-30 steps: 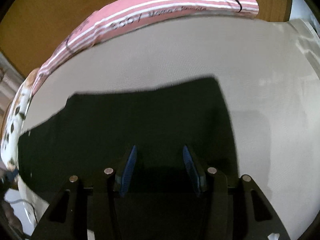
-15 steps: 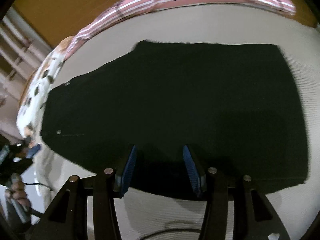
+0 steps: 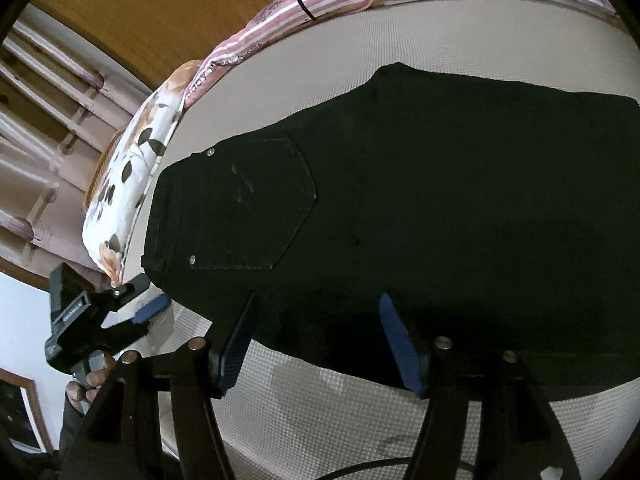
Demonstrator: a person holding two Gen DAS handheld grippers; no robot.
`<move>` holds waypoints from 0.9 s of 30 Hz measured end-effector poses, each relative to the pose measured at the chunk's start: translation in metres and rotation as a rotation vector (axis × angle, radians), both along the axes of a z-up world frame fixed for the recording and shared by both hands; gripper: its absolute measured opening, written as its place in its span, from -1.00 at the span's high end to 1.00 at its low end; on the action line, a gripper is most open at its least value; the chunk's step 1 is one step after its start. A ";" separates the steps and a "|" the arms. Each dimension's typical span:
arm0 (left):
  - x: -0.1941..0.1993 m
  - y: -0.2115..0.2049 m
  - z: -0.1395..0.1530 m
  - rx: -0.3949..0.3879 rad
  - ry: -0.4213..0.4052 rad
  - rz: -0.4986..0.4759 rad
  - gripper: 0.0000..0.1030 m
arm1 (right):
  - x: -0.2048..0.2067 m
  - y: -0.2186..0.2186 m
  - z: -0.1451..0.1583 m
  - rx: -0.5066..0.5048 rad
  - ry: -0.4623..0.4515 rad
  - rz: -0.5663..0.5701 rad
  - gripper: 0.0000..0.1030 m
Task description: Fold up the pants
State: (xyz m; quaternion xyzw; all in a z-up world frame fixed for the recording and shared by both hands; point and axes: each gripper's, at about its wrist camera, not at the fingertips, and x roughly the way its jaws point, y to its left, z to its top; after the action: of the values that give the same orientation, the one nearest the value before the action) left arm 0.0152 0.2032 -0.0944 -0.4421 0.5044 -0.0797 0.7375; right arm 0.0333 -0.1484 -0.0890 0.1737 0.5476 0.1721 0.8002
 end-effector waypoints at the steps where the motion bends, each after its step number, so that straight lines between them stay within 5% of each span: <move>1: 0.001 0.001 0.001 -0.008 -0.003 0.005 -0.17 | 0.001 -0.001 0.000 0.000 0.001 -0.004 -0.19; 16: 0.022 0.003 -0.004 -0.035 -0.095 0.016 -0.17 | 0.006 -0.010 -0.009 0.024 0.020 -0.043 -0.19; 20: 0.016 0.000 -0.001 0.002 -0.140 -0.002 0.15 | 0.007 -0.010 -0.009 0.025 0.022 -0.046 -0.19; 27: 0.028 -0.008 -0.006 0.065 -0.166 -0.030 0.00 | 0.012 -0.009 -0.009 0.021 0.024 -0.044 -0.19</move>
State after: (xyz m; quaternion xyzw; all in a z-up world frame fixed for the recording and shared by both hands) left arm 0.0427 0.1947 -0.1008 -0.4021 0.4502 -0.1106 0.7896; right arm 0.0448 -0.1574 -0.0985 0.1961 0.5513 0.1580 0.7954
